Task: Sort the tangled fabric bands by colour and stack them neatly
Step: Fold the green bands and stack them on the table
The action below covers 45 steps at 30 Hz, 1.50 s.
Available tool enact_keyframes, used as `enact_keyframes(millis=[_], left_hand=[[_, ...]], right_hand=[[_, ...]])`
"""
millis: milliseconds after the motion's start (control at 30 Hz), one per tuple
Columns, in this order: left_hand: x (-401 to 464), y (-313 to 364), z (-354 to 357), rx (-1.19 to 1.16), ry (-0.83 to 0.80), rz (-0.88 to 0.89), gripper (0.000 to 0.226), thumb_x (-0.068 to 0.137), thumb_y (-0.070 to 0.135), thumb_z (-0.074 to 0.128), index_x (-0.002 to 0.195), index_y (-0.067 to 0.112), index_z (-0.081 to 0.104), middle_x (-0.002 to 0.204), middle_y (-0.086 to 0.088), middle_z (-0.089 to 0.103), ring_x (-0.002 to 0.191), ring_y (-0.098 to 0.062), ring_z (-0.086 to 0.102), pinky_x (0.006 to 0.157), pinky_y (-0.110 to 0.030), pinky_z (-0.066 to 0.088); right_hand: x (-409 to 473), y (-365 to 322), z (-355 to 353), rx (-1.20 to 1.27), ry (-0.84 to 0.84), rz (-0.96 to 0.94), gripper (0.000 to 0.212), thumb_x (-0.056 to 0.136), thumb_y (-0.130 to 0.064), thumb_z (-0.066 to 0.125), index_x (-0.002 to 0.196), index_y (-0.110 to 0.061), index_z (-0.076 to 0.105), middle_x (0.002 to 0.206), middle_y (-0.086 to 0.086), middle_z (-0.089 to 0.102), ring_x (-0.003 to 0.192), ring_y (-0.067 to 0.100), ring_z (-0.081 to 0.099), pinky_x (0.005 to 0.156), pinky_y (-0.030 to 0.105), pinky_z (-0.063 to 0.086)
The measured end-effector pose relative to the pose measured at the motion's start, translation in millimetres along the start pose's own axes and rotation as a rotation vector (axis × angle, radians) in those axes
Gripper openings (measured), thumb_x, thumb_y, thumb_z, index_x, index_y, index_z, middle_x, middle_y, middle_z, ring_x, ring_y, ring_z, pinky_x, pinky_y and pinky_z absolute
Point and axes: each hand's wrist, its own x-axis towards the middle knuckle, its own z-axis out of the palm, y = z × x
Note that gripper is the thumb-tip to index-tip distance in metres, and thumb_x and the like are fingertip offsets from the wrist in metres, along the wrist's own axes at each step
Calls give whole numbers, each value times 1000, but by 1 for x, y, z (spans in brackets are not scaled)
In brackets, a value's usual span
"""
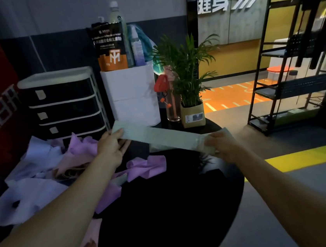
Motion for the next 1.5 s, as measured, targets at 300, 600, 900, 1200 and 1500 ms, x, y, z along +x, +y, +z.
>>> enact_keyframes(millis=[300, 600, 900, 1200, 1500], left_hand=[[36, -51, 35, 187, 26, -8, 17, 94, 6, 51, 78, 12, 52, 85, -7, 58, 75, -15, 57, 70, -26, 54], [72, -84, 41, 679, 73, 133, 3, 87, 10, 62, 84, 10, 62, 80, -12, 65, 60, -17, 59, 57, -23, 53], [75, -97, 36, 930, 99, 257, 19, 84, 17, 67, 97, 4, 72, 94, -12, 71, 91, -27, 65, 79, -27, 45], [74, -106, 29, 909, 98, 339, 12, 83, 15, 67, 86, 5, 73, 79, -6, 67, 78, -24, 63, 72, -24, 42], [78, -110, 24, 898, 100, 385, 7, 81, 11, 69, 84, 4, 70, 83, -7, 68, 77, -16, 60, 73, -24, 42]], right_hand=[[58, 13, -31, -198, 535, -175, 19, 82, -6, 62, 100, -3, 62, 90, 11, 60, 88, 29, 58, 70, 32, 43], [94, 14, -44, -416, 584, -288, 17, 87, -3, 53, 103, 0, 58, 98, 15, 62, 94, 33, 56, 75, 35, 43], [109, 33, -45, -520, 557, -323, 13, 85, 0, 49, 97, -3, 54, 100, 19, 59, 95, 35, 55, 78, 41, 47], [98, 37, -41, -855, 576, -344, 37, 89, -3, 48, 125, -7, 52, 126, 16, 45, 116, 33, 37, 90, 37, 32], [59, 44, 34, -763, 179, -527, 32, 94, -19, 52, 125, -16, 55, 126, 1, 46, 120, 18, 38, 100, 29, 35]])
